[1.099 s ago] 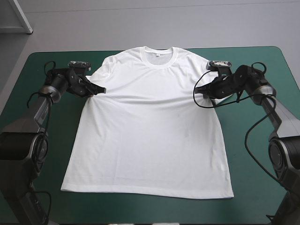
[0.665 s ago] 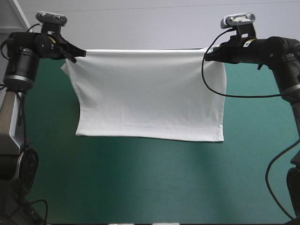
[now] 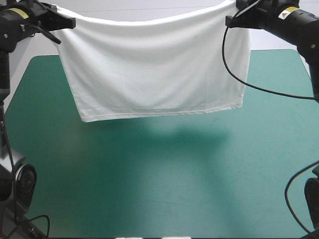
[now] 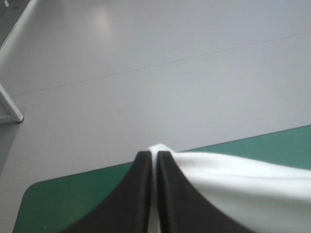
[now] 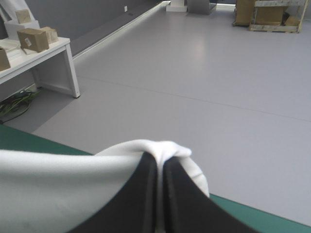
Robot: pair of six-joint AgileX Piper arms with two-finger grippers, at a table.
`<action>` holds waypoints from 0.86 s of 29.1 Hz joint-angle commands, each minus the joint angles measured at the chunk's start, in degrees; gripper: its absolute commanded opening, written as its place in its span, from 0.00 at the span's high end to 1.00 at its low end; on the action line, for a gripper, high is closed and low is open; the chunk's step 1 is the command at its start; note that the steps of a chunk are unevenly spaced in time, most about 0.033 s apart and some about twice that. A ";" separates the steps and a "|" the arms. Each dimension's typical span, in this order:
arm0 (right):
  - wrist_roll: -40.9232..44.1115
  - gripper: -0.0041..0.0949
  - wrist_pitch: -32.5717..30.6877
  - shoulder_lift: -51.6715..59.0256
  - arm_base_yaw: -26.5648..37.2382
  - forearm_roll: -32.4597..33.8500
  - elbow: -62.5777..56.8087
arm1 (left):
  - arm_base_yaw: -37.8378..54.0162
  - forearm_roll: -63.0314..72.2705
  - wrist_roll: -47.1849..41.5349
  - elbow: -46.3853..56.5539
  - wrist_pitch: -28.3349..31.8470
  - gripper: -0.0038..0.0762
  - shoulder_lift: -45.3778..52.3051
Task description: Fold the cloth
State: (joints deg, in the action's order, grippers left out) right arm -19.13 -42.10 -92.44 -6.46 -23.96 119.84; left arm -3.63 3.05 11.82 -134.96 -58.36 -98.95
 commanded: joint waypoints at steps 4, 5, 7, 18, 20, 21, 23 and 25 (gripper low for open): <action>-5.24 0.98 23.63 -5.82 0.44 -6.19 1.80 | -0.08 2.78 0.77 -1.47 19.94 0.93 -4.42; -6.36 0.98 25.98 -6.67 0.44 -7.24 2.31 | -0.08 2.66 0.77 -1.47 22.43 0.93 -4.97; -6.98 0.98 28.14 -8.41 0.44 -7.51 4.84 | -0.08 2.33 0.77 -1.47 26.94 0.93 -5.79; -0.46 0.98 4.84 -16.66 4.32 -5.27 13.68 | -0.08 2.03 0.99 -1.59 21.77 0.93 -10.15; 2.48 0.98 -1.13 -18.47 5.02 -3.89 13.68 | -0.08 2.03 0.99 -1.59 17.15 0.93 -11.87; 3.98 0.98 -4.21 -19.52 5.12 -2.94 13.68 | -0.08 2.03 1.08 -1.59 14.45 0.93 -12.85; 6.97 0.98 -10.33 -21.25 5.35 -1.18 13.68 | -0.08 1.91 1.69 -1.59 9.00 0.93 -14.59; 8.43 0.98 -16.76 -22.93 5.38 -0.91 13.68 | -0.08 1.91 1.94 -1.59 2.88 0.93 -16.40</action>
State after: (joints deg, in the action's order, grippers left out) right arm -13.32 -53.80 -117.10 -1.89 -25.16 131.85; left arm -3.63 5.02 13.30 -134.96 -52.19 -116.86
